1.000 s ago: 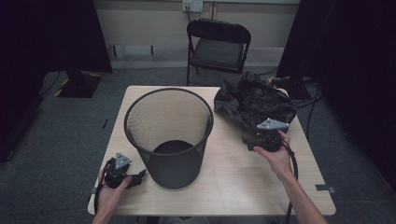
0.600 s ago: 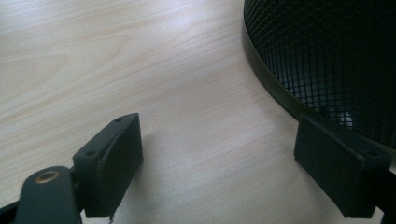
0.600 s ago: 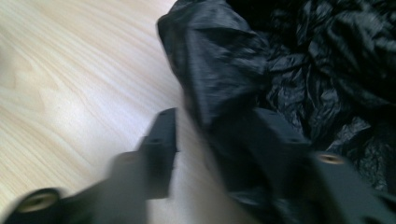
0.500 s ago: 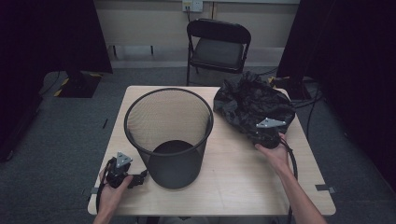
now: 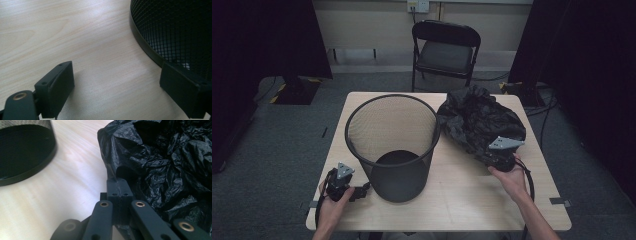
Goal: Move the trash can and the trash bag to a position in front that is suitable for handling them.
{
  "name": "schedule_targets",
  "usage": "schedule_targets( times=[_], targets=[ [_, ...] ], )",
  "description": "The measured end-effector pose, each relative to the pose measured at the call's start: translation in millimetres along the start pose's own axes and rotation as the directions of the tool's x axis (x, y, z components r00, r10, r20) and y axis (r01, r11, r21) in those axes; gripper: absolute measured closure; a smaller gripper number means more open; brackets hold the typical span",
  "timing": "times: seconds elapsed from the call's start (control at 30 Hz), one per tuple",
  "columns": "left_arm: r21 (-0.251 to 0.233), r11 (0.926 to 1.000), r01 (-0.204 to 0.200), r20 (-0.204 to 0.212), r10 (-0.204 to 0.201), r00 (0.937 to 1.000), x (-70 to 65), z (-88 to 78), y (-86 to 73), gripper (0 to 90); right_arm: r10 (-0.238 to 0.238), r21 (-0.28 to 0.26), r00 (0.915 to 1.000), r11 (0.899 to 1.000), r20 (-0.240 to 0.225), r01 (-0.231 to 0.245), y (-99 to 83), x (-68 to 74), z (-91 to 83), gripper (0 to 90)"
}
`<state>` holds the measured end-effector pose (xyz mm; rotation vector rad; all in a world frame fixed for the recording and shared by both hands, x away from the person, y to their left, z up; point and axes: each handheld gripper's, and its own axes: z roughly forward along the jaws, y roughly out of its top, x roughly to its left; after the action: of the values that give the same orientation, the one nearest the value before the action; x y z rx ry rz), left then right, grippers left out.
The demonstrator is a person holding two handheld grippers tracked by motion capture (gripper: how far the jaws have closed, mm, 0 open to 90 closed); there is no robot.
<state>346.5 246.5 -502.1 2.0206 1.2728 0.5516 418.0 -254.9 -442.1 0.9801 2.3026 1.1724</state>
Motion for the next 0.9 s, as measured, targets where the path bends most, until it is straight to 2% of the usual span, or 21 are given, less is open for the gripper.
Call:
schedule_targets(
  times=[0.23, 0.3, 0.47, 0.73, 0.9],
  targets=[
    [0.0, 1.0, 0.0, 0.0, 0.0, 1.0, 0.0, 0.0, 0.0, 12.0, -0.006, -0.026, 0.9988, 1.0, -0.049, 0.005, -15.2, 19.3, -20.9, 90.0],
    [0.0, 1.0, 0.0, 0.0, 0.0, 1.0, 0.0, 0.0, 0.0, 11.9, -0.022, -0.022, 0.998, 1.0, -0.059, 0.021, -20.4, 24.9, -25.6, 90.0],
    [0.0, 1.0, 0.0, 0.0, 0.0, 1.0, 0.0, 0.0, 0.0, 12.0, -0.016, -0.014, 0.9947, 1.0, -0.102, 0.014, -37.1, 35.3, -32.4, 90.0],
    [0.0, 1.0, 0.0, 0.0, 0.0, 1.0, 0.0, 0.0, 0.0, 11.9, -0.026, -0.009, 0.9934, 1.0, -0.112, 0.025, -49.3, 48.7, -50.8, 90.0],
    [0.0, 1.0, 0.0, 0.0, 0.0, 1.0, 0.0, 0.0, 0.0, 12.0, -0.033, -0.008, 0.9894, 0.999, -0.141, 0.033, -59.0, 59.3, -61.7, 90.0]
  ],
)
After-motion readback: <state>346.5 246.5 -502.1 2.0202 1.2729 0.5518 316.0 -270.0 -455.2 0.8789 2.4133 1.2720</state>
